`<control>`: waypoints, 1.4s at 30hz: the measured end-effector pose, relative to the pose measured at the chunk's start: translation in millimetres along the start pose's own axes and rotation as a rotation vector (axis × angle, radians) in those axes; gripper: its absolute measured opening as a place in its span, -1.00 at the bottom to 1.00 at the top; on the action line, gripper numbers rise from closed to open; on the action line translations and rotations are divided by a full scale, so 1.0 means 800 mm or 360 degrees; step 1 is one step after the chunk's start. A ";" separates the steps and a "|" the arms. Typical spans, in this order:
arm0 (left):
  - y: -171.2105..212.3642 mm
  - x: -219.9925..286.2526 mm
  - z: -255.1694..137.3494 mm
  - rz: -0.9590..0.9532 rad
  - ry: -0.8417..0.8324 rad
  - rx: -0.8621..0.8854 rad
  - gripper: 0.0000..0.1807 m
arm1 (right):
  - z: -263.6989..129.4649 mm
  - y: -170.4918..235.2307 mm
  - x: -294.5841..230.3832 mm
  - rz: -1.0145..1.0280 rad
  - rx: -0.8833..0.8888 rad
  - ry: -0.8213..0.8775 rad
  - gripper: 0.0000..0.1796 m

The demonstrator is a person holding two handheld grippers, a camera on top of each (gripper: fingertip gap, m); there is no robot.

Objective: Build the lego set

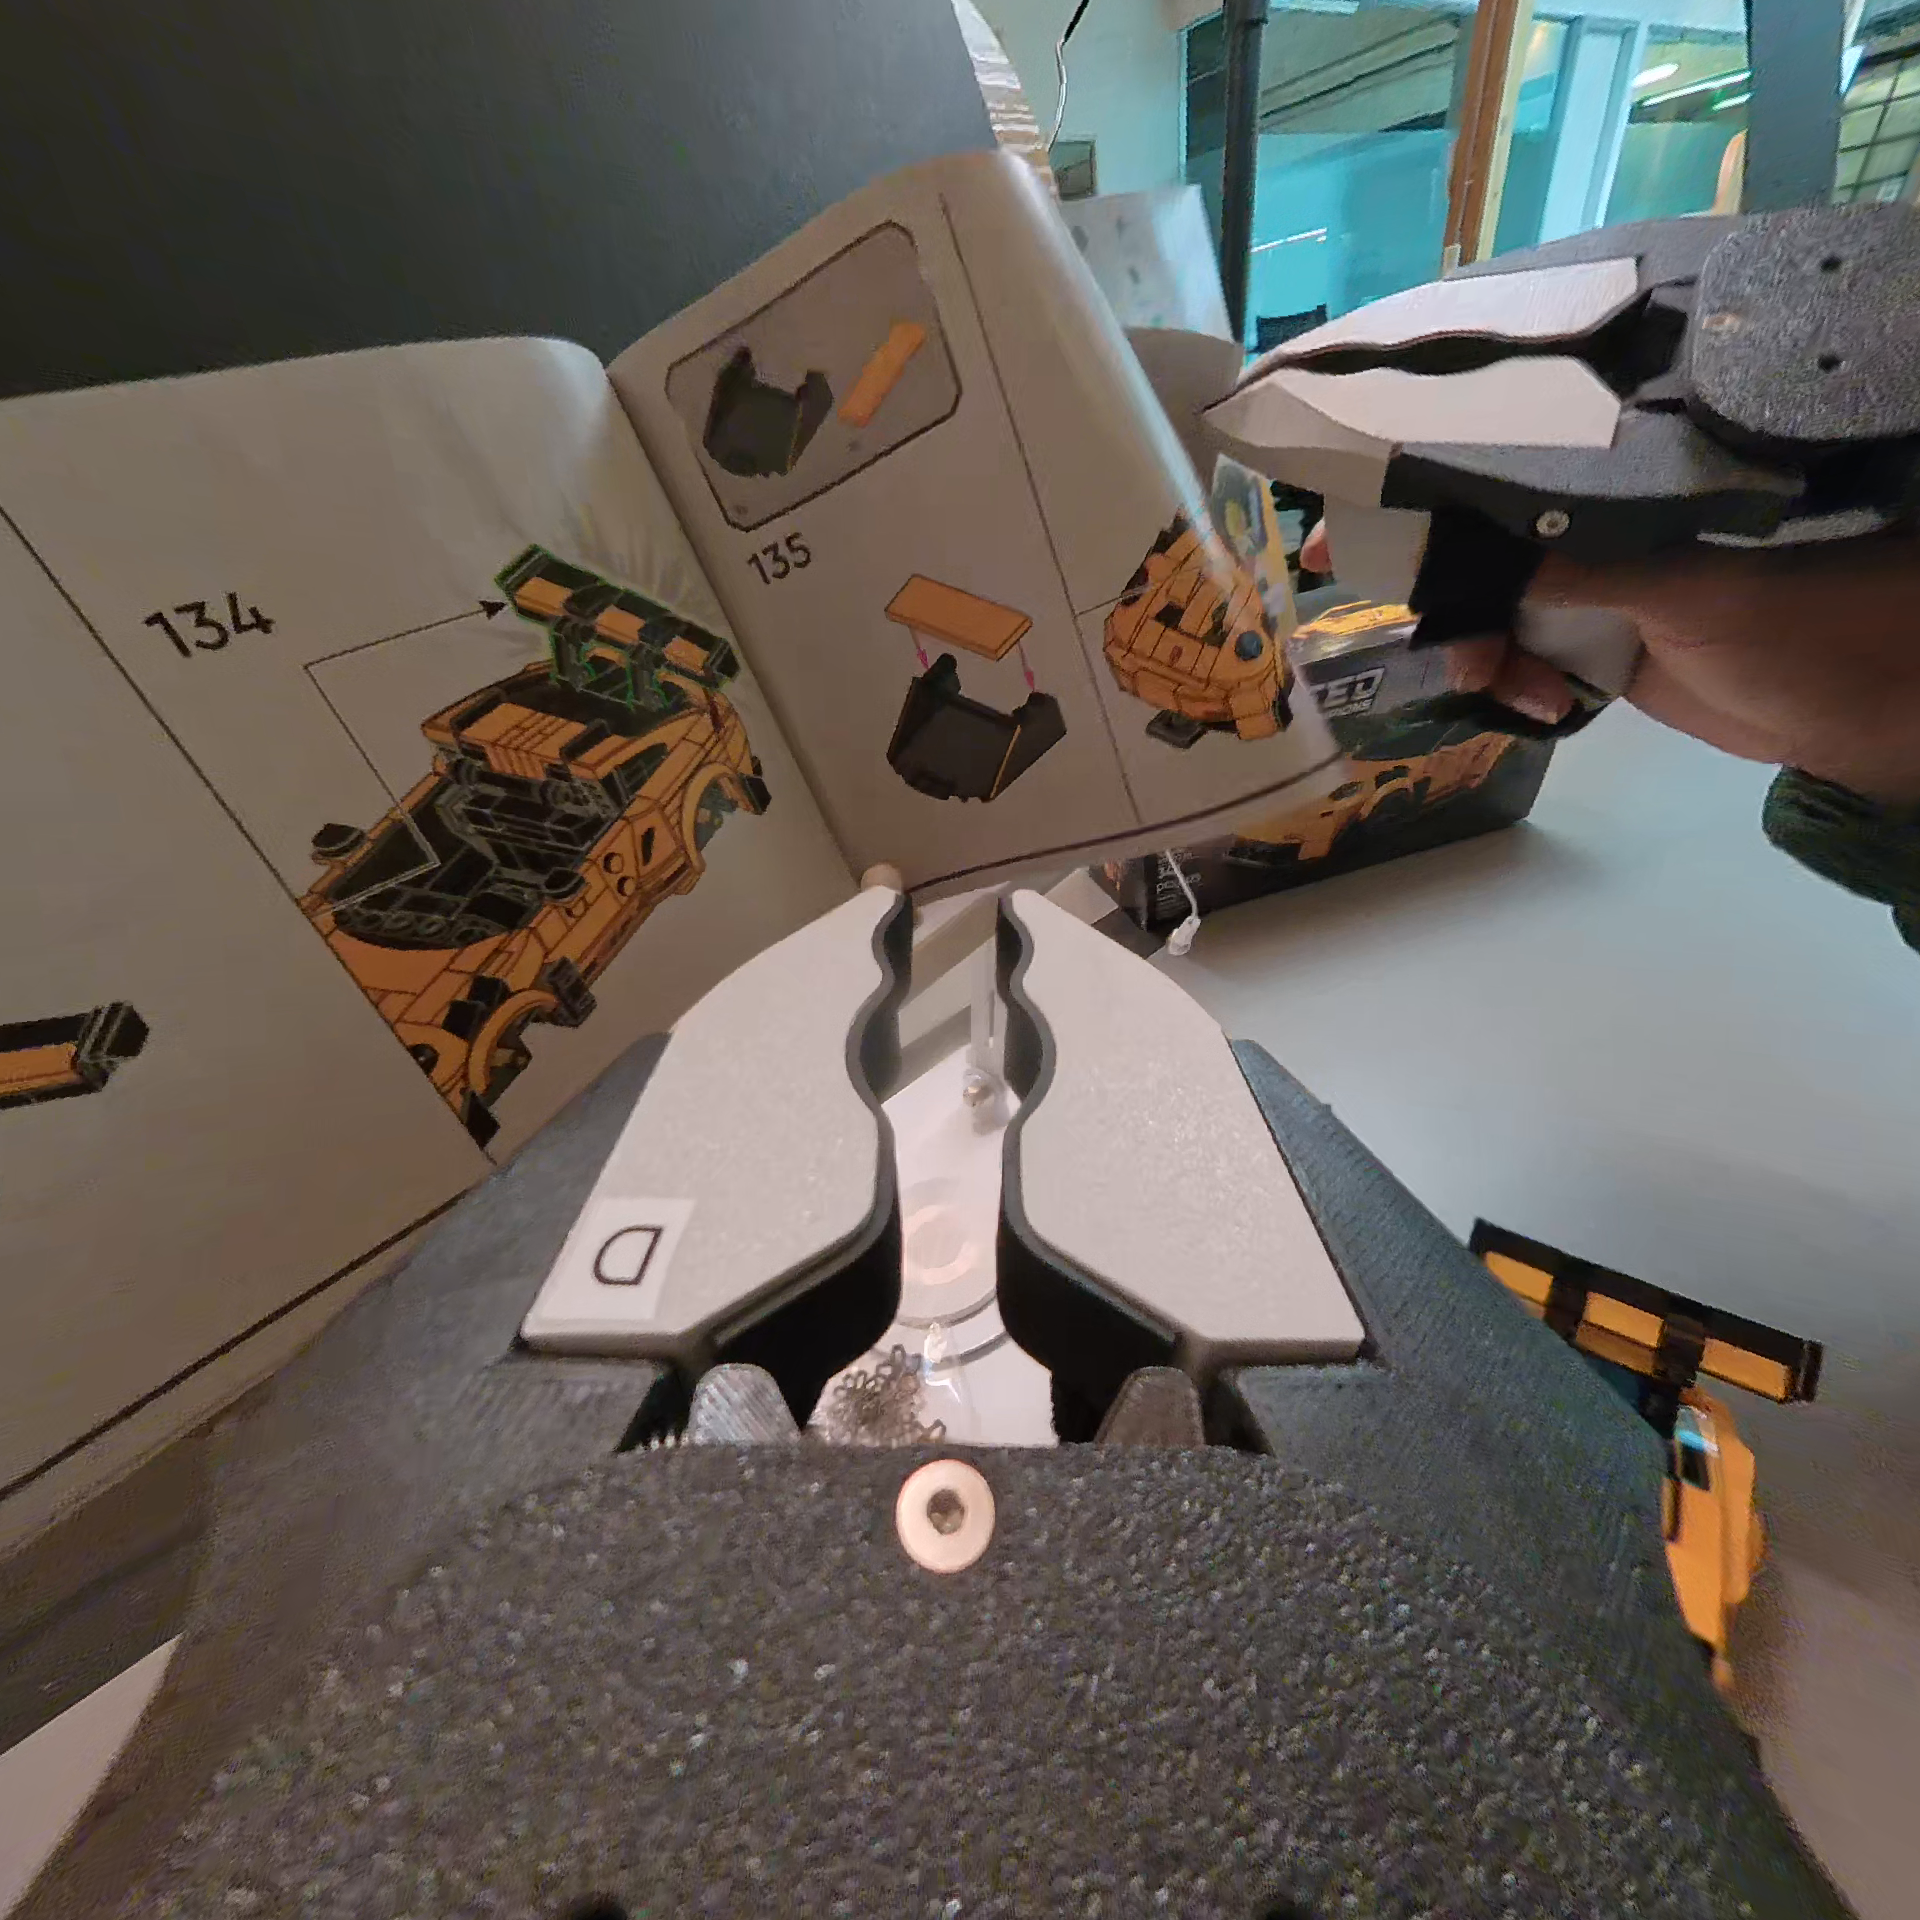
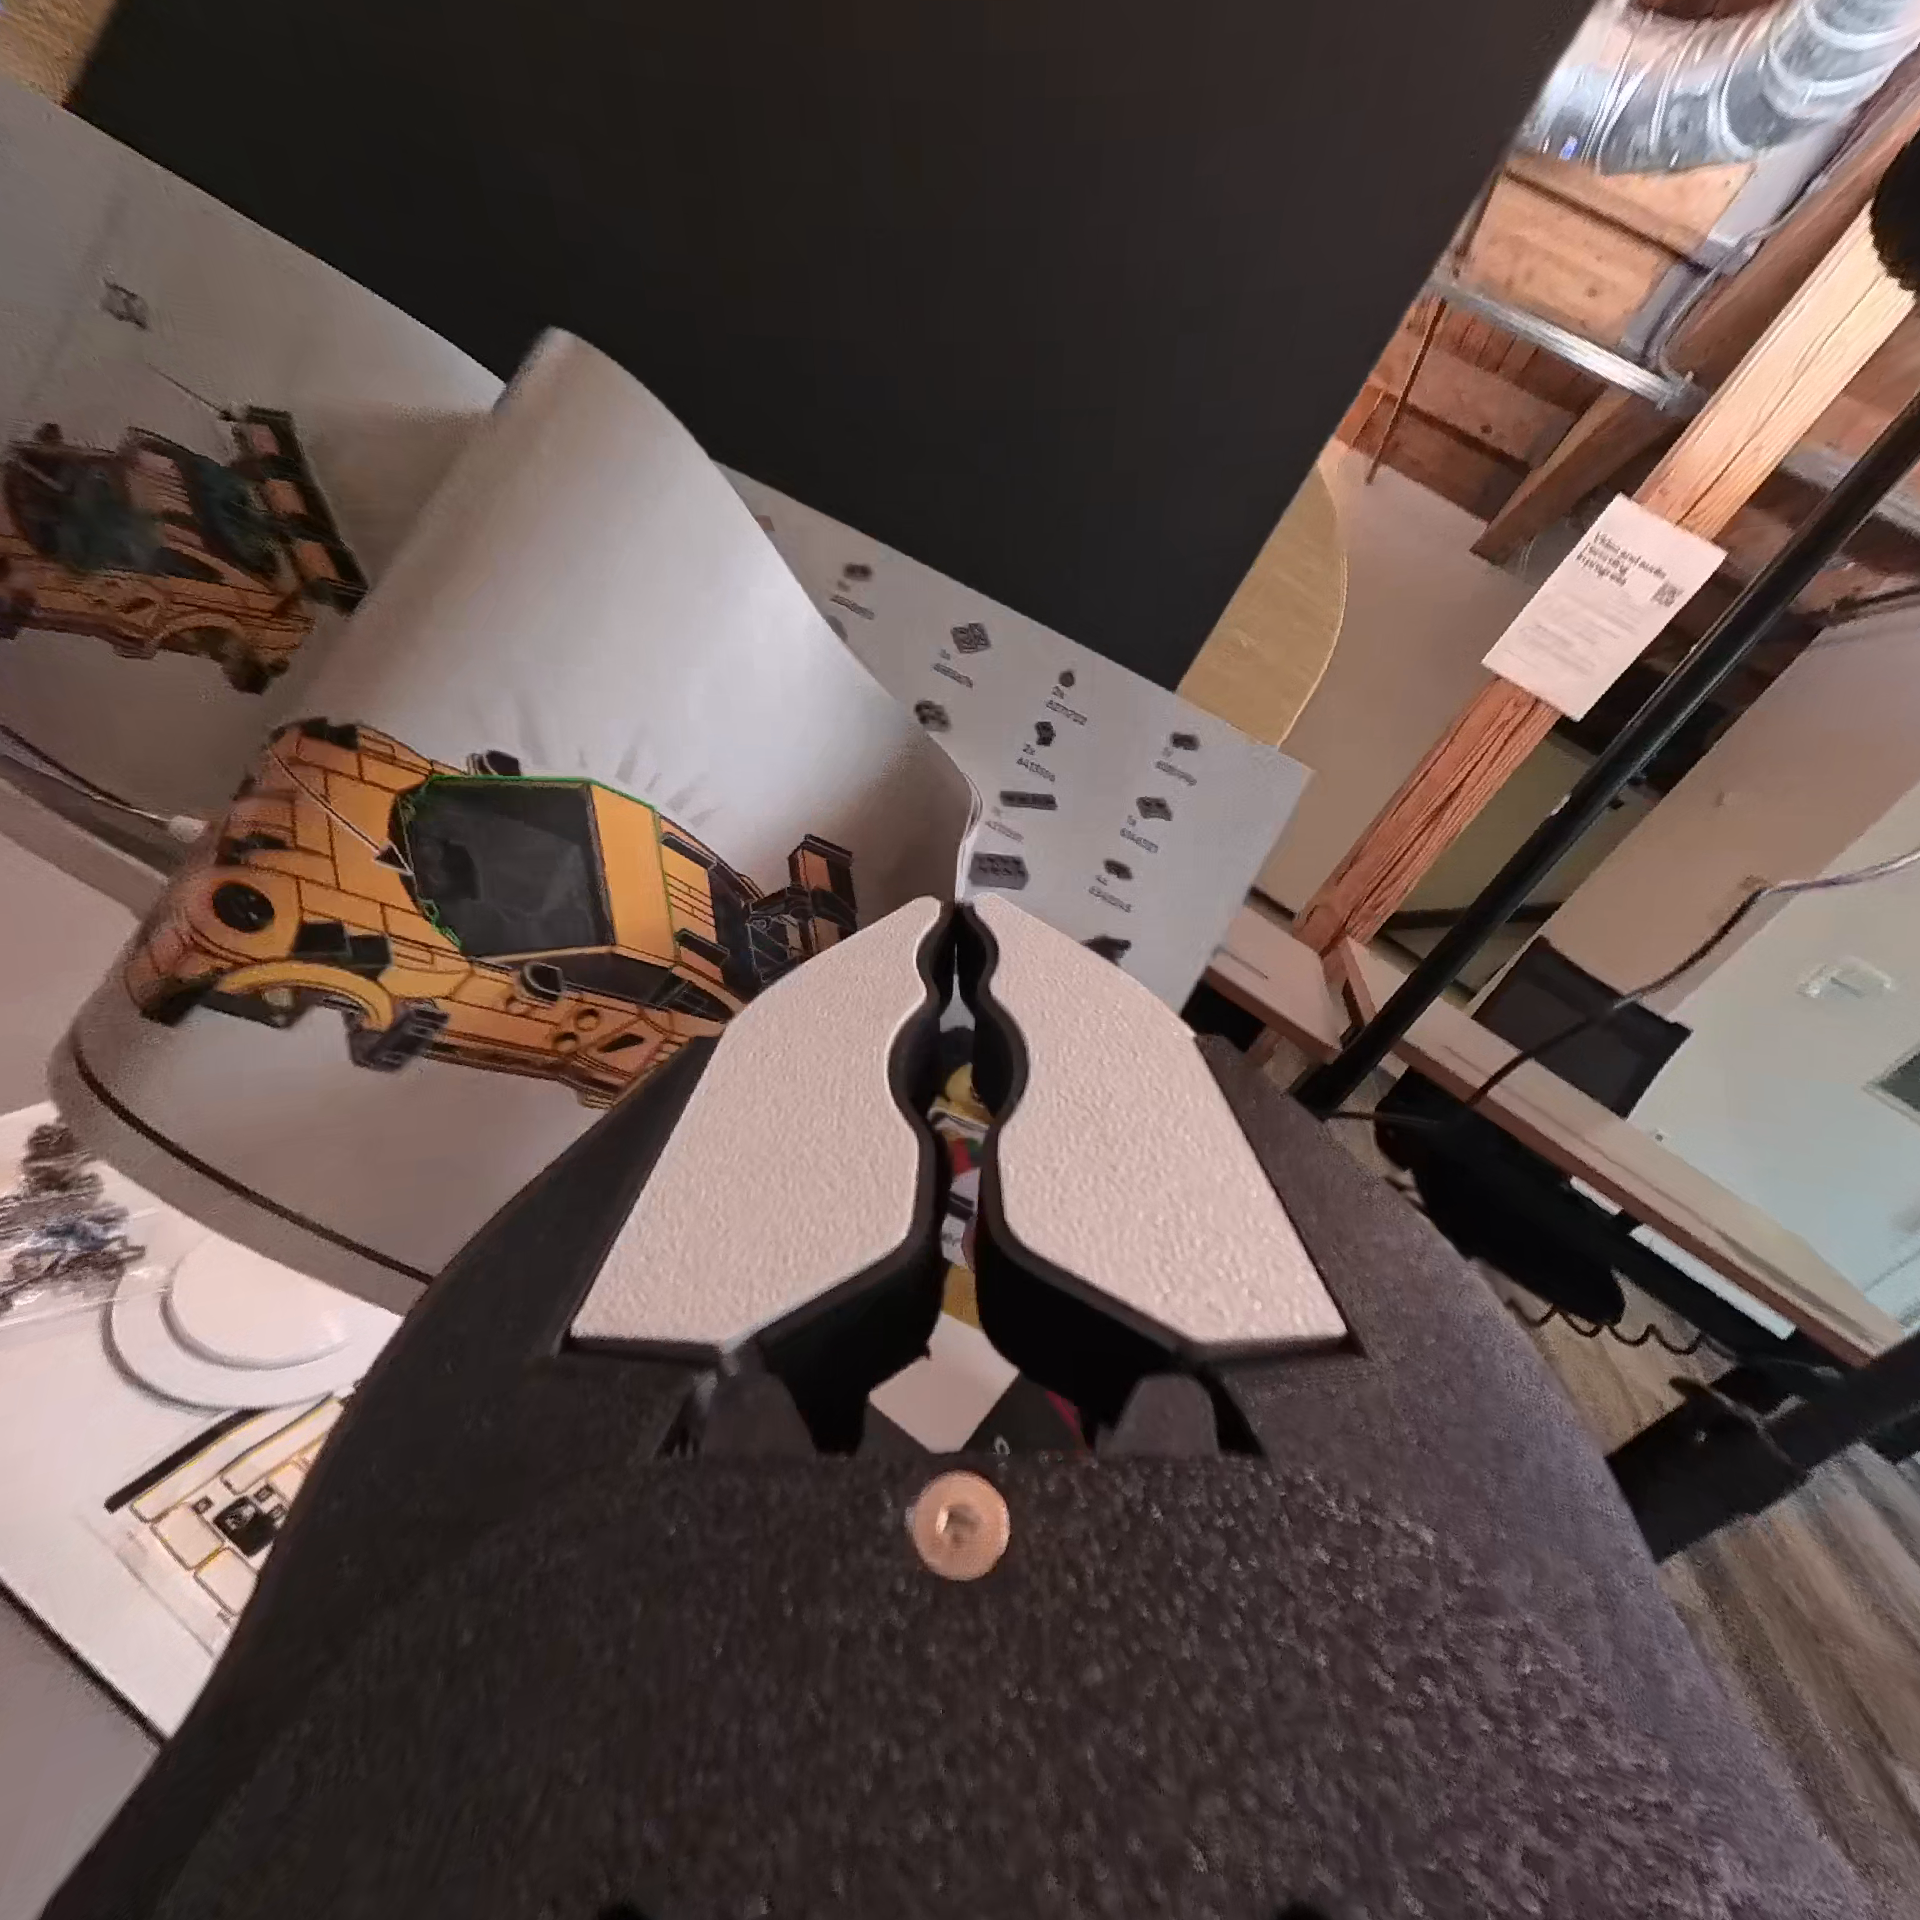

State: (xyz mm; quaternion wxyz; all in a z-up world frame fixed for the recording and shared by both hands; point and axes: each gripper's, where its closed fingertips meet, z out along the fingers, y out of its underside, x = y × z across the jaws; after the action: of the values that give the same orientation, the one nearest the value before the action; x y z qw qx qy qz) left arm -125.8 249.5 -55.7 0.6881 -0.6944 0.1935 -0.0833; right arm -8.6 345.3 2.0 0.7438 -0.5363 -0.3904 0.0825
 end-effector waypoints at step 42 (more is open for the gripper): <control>-0.071 0.035 0.011 -0.0274 0.0465 -0.0029 -0.79 | -0.061 -0.065 -0.047 0.0389 0.0303 -0.0612 -1.00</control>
State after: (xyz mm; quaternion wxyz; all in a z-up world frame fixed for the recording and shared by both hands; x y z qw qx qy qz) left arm -88.1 245.8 -4.3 0.6366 -0.6951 0.2320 -0.2401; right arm -17.1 267.4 22.2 0.6875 -0.4816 -0.4474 0.3087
